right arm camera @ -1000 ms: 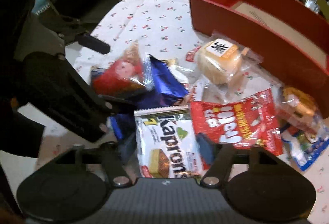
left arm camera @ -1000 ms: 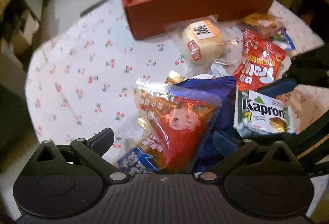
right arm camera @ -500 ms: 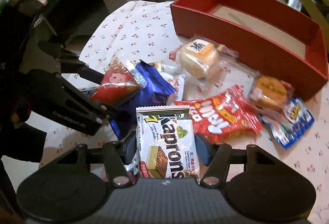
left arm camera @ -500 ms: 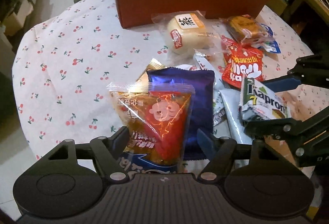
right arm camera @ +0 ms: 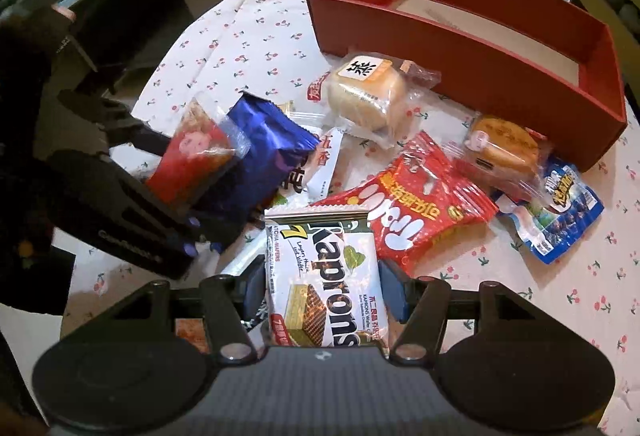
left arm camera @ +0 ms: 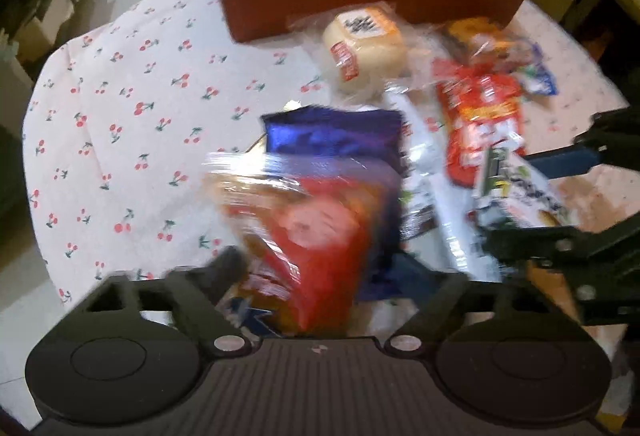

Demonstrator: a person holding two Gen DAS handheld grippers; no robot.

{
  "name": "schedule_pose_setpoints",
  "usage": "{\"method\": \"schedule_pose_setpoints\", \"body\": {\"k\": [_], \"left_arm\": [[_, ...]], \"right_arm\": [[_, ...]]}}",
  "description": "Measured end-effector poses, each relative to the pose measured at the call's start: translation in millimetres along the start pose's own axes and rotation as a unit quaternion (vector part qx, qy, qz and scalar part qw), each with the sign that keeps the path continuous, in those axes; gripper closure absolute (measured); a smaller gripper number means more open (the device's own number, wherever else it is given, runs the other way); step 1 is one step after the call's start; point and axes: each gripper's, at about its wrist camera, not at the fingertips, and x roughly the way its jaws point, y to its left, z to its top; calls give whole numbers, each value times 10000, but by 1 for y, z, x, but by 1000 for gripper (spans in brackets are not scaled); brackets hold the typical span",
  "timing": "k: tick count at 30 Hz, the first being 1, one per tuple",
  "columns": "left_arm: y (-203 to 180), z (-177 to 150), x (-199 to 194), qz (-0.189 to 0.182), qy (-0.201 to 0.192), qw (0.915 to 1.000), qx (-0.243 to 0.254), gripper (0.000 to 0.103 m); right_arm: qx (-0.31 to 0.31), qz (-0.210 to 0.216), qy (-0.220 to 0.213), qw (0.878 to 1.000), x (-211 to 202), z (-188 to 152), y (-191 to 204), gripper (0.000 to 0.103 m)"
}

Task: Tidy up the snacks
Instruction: 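Lift the triangular bag with the left tool while the right tool carries the Kaprons pack toward the box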

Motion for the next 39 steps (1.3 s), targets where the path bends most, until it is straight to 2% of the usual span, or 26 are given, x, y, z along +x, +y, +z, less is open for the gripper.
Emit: {"method": "schedule_pose_setpoints", "body": {"k": [2, 6, 8, 21, 25, 27, 28, 31, 32, 35, 36, 38, 39], "left_arm": [[-2, 0, -5, -56, -20, 9999, -119, 36], [-9, -6, -8, -22, -18, 9999, -121, 41], [-10, -9, -12, -4, -47, 9999, -148, 48], [-8, -23, -36, -205, -302, 9970, -683, 57], [-16, -27, -29, -128, -228, 9984, -504, 44], [-15, -27, -22, -44, -133, 9990, -420, 29], [-15, -27, -19, -6, -89, 9992, -390, 17], [-12, -28, -9, 6, 61, 9993, -359, 15], [-12, -28, -6, 12, 76, 9994, -348, 9], [-13, -27, 0, 36, 47, 9995, -309, 1], [-15, -26, 2, 66, 35, 9995, -309, 1], [-20, -24, 3, 272, -28, 9995, -186, 8], [-21, -24, 1, 263, -50, 9995, -168, 11]], "right_arm": [[41, 1, -102, 9999, -6, -1, -1, 31], [101, -44, -212, 9997, -15, -5, 1, 31], [140, -71, -243, 9996, -19, -7, 1, 31], [507, -28, -547, 9972, -46, -23, -2, 31], [477, 9, -554, 9973, -47, -24, 1, 31], [473, 35, -545, 9974, -47, -25, 1, 31], [474, 45, -539, 9974, -47, -26, 0, 31], [488, 73, -522, 9974, -47, -27, -2, 31], [491, 83, -515, 9974, -46, -27, -3, 31], [486, 101, -478, 9976, -44, -26, -3, 31], [473, 100, -466, 9977, -43, -26, -3, 31], [446, 92, -456, 9979, -41, -26, -2, 31], [436, 91, -465, 9979, -41, -26, -2, 31]]}}
